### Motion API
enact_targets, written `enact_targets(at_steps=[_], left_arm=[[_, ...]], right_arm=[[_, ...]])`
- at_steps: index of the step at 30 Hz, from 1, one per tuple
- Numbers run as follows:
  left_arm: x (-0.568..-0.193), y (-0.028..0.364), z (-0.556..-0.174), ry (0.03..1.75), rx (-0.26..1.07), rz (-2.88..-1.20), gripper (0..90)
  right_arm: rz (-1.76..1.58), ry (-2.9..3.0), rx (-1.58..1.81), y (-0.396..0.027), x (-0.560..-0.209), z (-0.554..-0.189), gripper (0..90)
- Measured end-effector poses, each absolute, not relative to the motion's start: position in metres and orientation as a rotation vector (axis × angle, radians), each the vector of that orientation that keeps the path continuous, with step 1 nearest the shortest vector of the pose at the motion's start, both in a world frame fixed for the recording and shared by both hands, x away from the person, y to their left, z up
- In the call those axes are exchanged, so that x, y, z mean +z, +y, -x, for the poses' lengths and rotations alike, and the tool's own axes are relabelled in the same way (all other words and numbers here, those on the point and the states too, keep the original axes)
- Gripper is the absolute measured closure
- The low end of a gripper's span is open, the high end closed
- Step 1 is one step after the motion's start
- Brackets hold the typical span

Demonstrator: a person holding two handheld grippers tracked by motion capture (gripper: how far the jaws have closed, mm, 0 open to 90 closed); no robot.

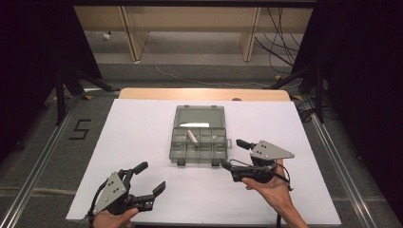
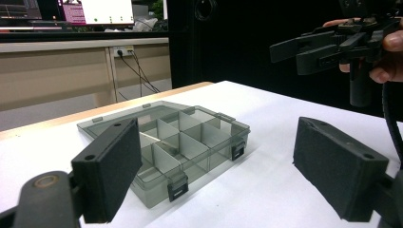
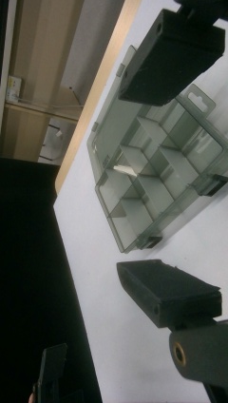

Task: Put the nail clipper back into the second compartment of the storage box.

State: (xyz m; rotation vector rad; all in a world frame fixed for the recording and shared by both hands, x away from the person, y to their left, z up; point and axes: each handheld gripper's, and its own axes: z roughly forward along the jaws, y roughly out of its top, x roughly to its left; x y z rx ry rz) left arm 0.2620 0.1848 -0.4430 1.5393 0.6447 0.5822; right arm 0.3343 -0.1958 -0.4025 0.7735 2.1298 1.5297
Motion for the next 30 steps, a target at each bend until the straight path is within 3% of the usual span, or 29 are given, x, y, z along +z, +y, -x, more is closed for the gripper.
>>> enact_targets(at_steps=[30], left_arm=[[-0.442, 0.185, -0.262, 0.640, 0.581, -1.537, 15.9]], right_arm=[[-0.820, 2.110, 1.538, -0.218, -0.421, -0.310, 16.5]])
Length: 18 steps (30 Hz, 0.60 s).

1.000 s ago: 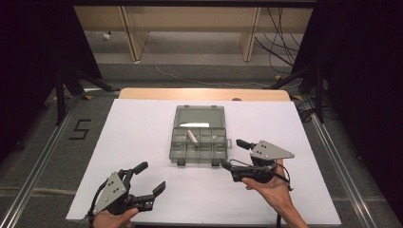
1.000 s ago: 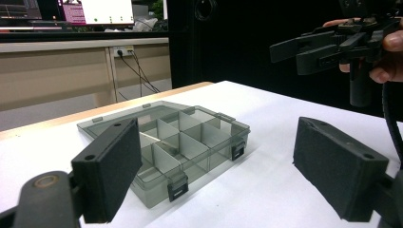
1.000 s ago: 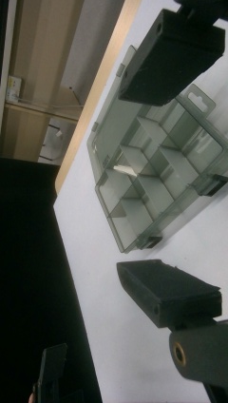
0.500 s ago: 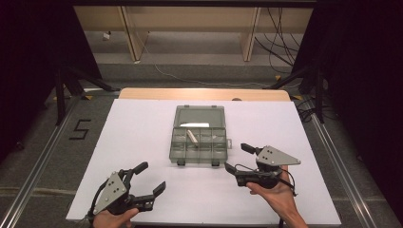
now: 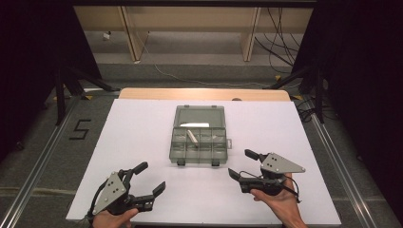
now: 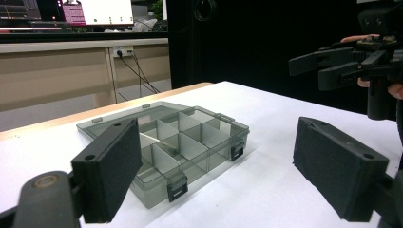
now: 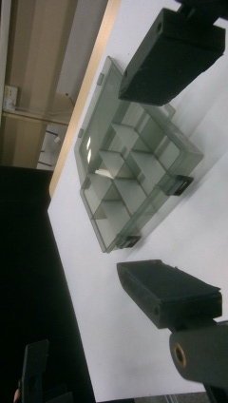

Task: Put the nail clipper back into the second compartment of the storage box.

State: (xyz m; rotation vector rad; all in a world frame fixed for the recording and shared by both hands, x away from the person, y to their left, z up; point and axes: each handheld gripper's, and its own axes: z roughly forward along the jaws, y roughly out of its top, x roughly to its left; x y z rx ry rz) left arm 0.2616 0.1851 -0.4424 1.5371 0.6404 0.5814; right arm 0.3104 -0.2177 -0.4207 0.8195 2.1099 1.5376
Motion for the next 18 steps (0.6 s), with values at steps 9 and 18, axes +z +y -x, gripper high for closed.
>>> enact_targets(at_steps=[9, 18], left_arm=[[-0.443, 0.185, -0.261, 0.644, 0.577, -1.536, 15.8], [-0.443, 0.185, -0.261, 0.641, 0.578, -1.538, 15.8]], right_arm=[[-0.828, 2.093, 1.544, -0.224, -0.426, -0.302, 16.5], [-0.828, 2.088, 1.536, -0.228, -0.432, -0.294, 16.4]])
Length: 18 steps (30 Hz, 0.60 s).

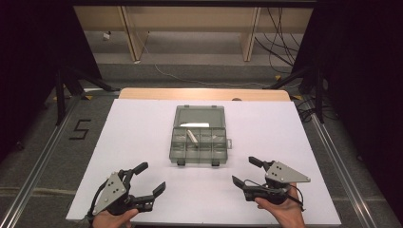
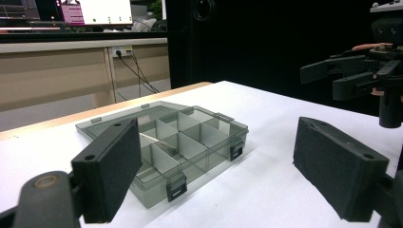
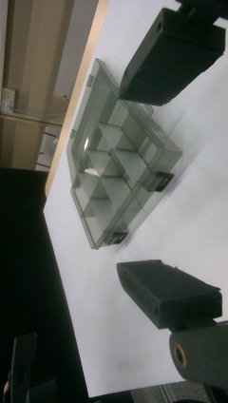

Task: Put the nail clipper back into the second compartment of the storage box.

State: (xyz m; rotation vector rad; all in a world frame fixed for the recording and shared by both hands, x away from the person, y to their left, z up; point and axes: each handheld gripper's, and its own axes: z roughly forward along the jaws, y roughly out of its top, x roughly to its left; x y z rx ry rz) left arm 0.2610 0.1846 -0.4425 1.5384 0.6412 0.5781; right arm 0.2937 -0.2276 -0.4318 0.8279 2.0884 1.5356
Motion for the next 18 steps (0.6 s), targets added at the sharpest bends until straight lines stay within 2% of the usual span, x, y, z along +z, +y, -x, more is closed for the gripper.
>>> enact_targets(at_steps=[18], left_arm=[[-0.4426, 0.1842, -0.2611, 0.641, 0.580, -1.541, 15.8]], right_arm=[[-0.842, 2.077, 1.537, -0.2325, -0.4337, -0.2855, 16.3]])
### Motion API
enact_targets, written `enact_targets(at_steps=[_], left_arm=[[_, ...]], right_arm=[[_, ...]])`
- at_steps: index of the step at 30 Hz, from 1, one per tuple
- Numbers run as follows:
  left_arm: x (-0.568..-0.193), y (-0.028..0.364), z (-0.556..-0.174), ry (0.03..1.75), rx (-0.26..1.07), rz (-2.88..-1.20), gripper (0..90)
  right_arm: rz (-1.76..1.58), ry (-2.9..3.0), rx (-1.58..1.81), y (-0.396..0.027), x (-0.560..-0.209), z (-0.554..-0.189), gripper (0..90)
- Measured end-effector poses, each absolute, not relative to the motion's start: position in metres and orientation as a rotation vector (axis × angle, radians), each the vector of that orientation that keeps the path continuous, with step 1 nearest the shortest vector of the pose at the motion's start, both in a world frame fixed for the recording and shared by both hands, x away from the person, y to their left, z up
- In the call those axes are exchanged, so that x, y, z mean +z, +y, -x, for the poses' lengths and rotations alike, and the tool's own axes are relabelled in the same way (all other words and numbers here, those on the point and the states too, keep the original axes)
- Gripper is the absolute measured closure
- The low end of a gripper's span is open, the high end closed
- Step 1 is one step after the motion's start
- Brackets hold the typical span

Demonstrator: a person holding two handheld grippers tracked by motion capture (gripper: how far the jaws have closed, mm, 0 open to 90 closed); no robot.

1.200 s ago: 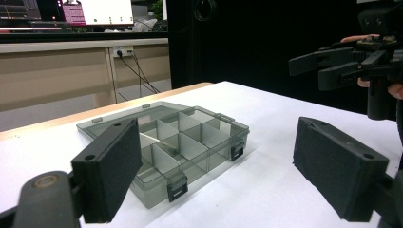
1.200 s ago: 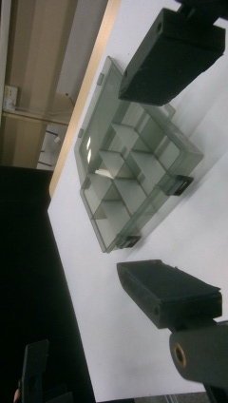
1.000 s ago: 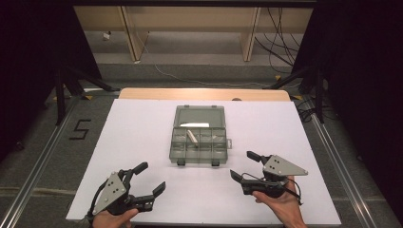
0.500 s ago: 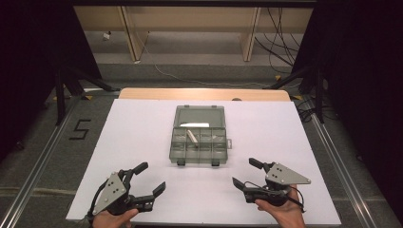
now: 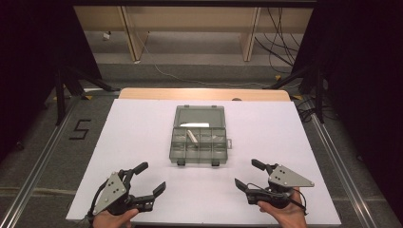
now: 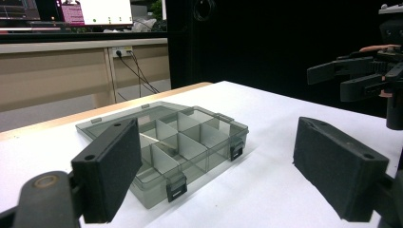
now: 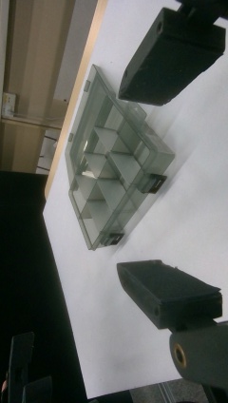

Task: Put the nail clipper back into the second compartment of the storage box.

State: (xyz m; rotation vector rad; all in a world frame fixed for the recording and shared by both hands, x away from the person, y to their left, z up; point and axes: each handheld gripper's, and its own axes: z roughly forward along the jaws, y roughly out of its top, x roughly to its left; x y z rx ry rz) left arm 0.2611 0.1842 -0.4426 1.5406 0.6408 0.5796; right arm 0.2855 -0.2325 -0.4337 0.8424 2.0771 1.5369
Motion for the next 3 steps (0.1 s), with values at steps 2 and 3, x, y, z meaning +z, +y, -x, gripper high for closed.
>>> enact_targets(at_steps=[2, 3], left_arm=[[-0.4428, 0.1838, -0.2613, 0.640, 0.580, -1.543, 15.8], [-0.4427, 0.1838, -0.2612, 0.639, 0.582, -1.544, 15.9]], right_arm=[[-0.842, 2.076, 1.556, -0.2316, -0.4343, -0.2860, 16.3], [-0.842, 2.078, 1.555, -0.2316, -0.4345, -0.2860, 16.3]])
